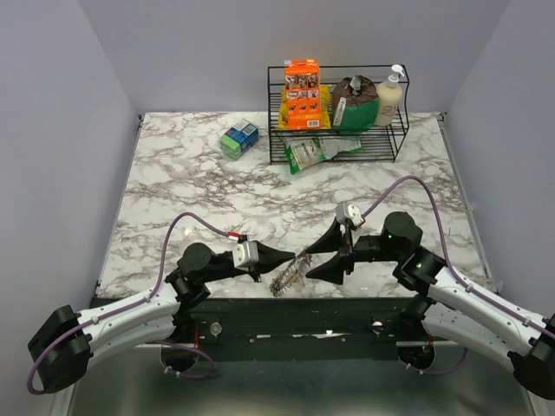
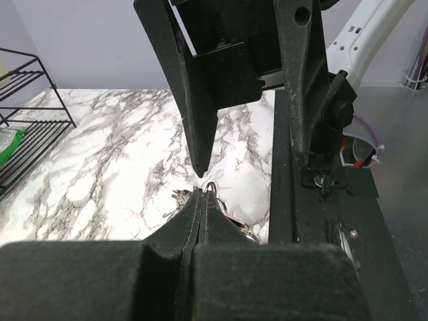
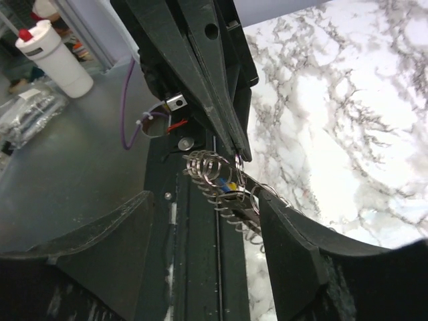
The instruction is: Put the keys on the keyring
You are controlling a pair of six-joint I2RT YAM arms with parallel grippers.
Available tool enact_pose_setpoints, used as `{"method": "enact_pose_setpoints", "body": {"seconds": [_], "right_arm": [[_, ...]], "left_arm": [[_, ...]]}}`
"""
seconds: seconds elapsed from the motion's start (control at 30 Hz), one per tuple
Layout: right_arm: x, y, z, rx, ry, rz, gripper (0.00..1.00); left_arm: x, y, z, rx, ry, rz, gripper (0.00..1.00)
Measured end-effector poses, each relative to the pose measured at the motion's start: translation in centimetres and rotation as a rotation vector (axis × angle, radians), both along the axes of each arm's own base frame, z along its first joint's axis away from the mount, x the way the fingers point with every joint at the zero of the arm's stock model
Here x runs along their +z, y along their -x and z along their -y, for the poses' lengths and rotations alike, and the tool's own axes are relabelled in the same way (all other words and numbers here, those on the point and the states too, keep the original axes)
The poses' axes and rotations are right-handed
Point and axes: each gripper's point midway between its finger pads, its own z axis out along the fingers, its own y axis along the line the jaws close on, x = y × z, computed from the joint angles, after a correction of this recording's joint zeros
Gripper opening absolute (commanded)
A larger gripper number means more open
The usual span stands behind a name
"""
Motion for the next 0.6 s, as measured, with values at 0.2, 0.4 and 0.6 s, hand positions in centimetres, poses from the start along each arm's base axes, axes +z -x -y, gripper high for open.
{"method": "enact_pose_setpoints", "body": {"seconds": [0.2,0.4,0.6], "right_arm": [[-0.3,-0.5,-0.2,-0.018,0.006,-0.002,0.76],[-1.3,-1.1,-0.7,-0.024,0.028,-0.030,0.72],[-1.3,-1.4,-0.9,-0.029,0.025,-0.034,0.71]], "left_arm": [[0.1,0.0,0.0,0.000,0.004,0.003,0.00],[0.1,0.0,0.0,0.000,0.004,0.003,0.00],[0.1,0.0,0.0,0.000,0.004,0.003,0.00]]}}
